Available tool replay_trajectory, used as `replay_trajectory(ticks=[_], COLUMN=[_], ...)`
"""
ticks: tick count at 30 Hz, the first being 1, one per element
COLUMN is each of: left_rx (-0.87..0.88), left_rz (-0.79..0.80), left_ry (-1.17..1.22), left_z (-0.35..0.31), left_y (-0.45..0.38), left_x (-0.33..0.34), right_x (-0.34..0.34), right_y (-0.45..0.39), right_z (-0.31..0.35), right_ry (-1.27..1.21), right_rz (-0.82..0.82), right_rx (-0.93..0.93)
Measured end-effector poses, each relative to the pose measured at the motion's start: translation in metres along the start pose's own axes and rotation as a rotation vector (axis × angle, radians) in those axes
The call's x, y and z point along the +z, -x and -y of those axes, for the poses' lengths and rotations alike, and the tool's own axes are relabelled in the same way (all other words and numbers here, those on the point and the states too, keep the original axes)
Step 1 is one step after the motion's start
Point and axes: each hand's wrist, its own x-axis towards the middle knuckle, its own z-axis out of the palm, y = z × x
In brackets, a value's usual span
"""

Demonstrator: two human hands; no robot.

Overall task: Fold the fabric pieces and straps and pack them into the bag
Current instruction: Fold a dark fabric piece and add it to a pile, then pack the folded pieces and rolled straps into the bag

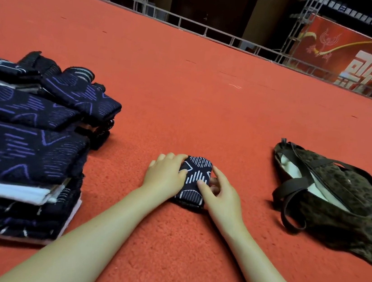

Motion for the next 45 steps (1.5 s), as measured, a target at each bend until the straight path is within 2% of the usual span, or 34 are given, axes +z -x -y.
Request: replay_trajectory(ticks=[5, 9, 12, 15, 18, 20, 23, 25, 27, 28, 30, 33, 34, 36, 41, 45], left_rx=[-0.037, -0.107, -0.101, 0.021, 0.129, 0.157, 0.107, -0.006, -0.105, -0.130, -0.161, -0.255, -0.285, -0.289, -0.033, 0.138], left_rz=[-0.021, 0.058, 0.136, 0.002, -0.139, -0.121, -0.109, -0.239, -0.403, -0.446, -0.404, -0.143, -0.097, -0.110, -0.199, -0.241], left_ry=[0.176, 0.240, 0.351, 0.453, 0.503, 0.523, 0.596, 0.690, 0.716, 0.705, 0.609, 0.126, -0.003, -0.078, -0.212, -0.123], left_z=[-0.003, -0.011, -0.025, -0.037, -0.037, -0.028, -0.002, 0.019, 0.041, 0.052, 0.075, 0.107, 0.114, 0.120, 0.100, 0.056], left_y=[0.006, 0.023, 0.046, 0.067, 0.084, 0.092, 0.100, 0.108, 0.118, 0.123, 0.133, 0.146, 0.151, 0.156, 0.147, 0.137], left_x=[-0.001, -0.015, -0.040, -0.095, -0.165, -0.205, -0.246, -0.263, -0.271, -0.271, -0.265, -0.245, -0.242, -0.243, -0.257, -0.247], right_x=[-0.001, -0.004, -0.021, -0.049, -0.073, -0.078, -0.067, -0.051, -0.028, -0.015, 0.015, 0.054, 0.063, 0.069, 0.036, -0.009], right_y=[-0.008, -0.011, 0.011, 0.029, 0.040, 0.043, 0.046, 0.045, 0.042, 0.042, 0.041, 0.044, 0.048, 0.053, 0.046, 0.038], right_z=[-0.001, 0.013, 0.045, 0.084, 0.133, 0.165, 0.212, 0.232, 0.244, 0.246, 0.245, 0.229, 0.224, 0.215, 0.188, 0.143], right_ry=[-0.160, -0.238, -0.376, -0.522, -0.611, -0.574, -0.495, -0.480, -0.471, -0.486, -0.491, -0.223, -0.138, -0.133, -0.084, -0.037], right_rz=[0.056, 0.089, 0.053, 0.073, 0.239, 0.353, 0.351, 0.278, 0.329, 0.387, 0.418, 0.306, 0.304, 0.309, 0.192, 0.097], right_rx=[0.160, 0.334, 0.284, 0.125, 0.013, -0.046, -0.111, -0.111, -0.057, -0.005, 0.062, -0.028, -0.061, -0.080, -0.043, 0.019])
